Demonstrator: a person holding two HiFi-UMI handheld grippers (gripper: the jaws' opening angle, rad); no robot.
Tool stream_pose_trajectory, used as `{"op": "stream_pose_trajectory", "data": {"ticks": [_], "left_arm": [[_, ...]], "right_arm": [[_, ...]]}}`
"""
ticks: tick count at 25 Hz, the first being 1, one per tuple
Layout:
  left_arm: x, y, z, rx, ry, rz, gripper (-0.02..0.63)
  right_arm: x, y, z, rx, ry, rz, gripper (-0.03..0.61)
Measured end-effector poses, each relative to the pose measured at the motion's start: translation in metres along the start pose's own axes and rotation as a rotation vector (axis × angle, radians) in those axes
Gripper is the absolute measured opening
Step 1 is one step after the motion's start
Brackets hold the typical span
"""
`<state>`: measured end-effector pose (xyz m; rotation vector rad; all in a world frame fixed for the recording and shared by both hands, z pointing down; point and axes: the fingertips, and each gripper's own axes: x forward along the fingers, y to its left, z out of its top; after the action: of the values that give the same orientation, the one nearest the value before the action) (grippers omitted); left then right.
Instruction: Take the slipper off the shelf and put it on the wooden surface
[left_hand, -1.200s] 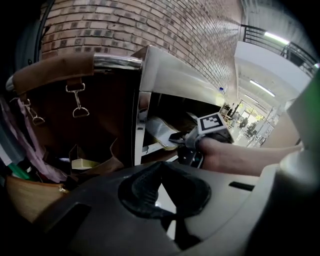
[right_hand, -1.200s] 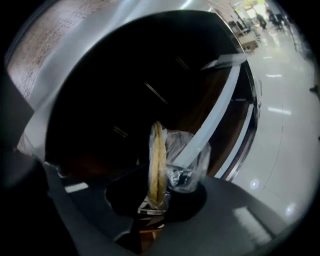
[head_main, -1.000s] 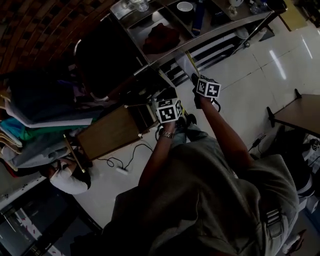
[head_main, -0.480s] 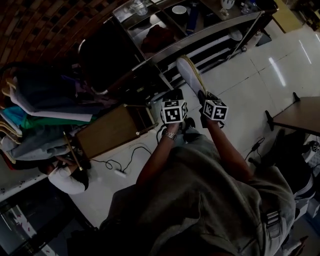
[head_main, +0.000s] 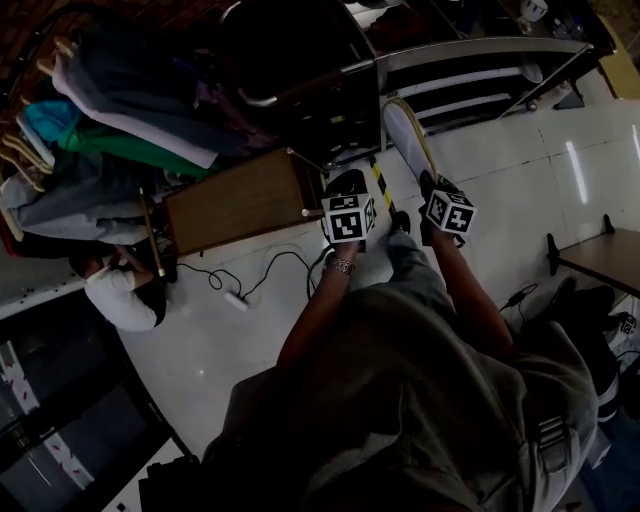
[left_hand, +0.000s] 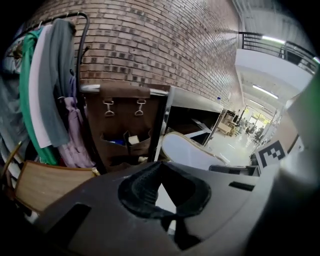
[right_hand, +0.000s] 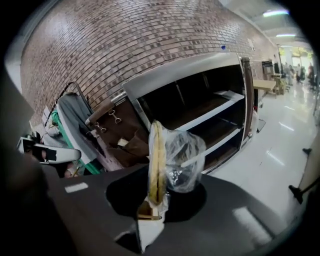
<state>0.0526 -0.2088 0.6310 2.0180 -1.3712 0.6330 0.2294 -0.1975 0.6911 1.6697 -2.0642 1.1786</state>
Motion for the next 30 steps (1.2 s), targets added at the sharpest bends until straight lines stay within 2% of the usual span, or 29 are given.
{"op": "stream_pose_trajectory", "data": {"ticks": [4, 7, 11, 14, 17, 20, 24, 27, 30], "left_arm": [[-0.054, 0.06, -0.05, -0.017, -0.011, 0.005, 0.003], [-0.109, 0.112, -0.086, -0.025, -0.024, 0.023, 0.003], [-0.18, 0.186, -0.133, -0.018, -0.014, 0.073, 0.003], [-0.224, 0.232, -0.159, -0.072, -0.009, 0.114, 0.003], [-0.249, 0.256, -0.176, -0.118, -0.015, 0.135, 0.003], [-0.262, 0.265, -0.188, -0.141, -0.019, 0.145, 0.003], [-0.272, 0.275, -0.198, -0.15, -0.016, 0.152, 0.003], [-0.275, 0.29, -0.208, -0.153, -0.007, 0.179, 0.003], [-0.273, 0.302, -0.222, -0.189, 0.02, 0.203, 0.003]], "right_arm": [[-0.012, 0.059, -0.046, -0.02, -0.008, -0.019, 0.061], [-0.031, 0.12, -0.091, -0.015, -0.012, -0.02, 0.061], [-0.043, 0.216, -0.168, 0.024, 0.02, 0.029, 0.061], [-0.04, 0.284, -0.212, 0.053, 0.067, 0.083, 0.061], [-0.031, 0.335, -0.243, 0.086, 0.118, 0.137, 0.061], [-0.013, 0.361, -0.268, 0.198, 0.137, 0.151, 0.061], [0.028, 0.366, -0.287, 0.345, 0.114, 0.116, 0.061], [0.075, 0.364, -0.291, 0.4, 0.078, 0.084, 0.063], [0.123, 0.358, -0.294, 0.431, 0.084, 0.045, 0.062]]}}
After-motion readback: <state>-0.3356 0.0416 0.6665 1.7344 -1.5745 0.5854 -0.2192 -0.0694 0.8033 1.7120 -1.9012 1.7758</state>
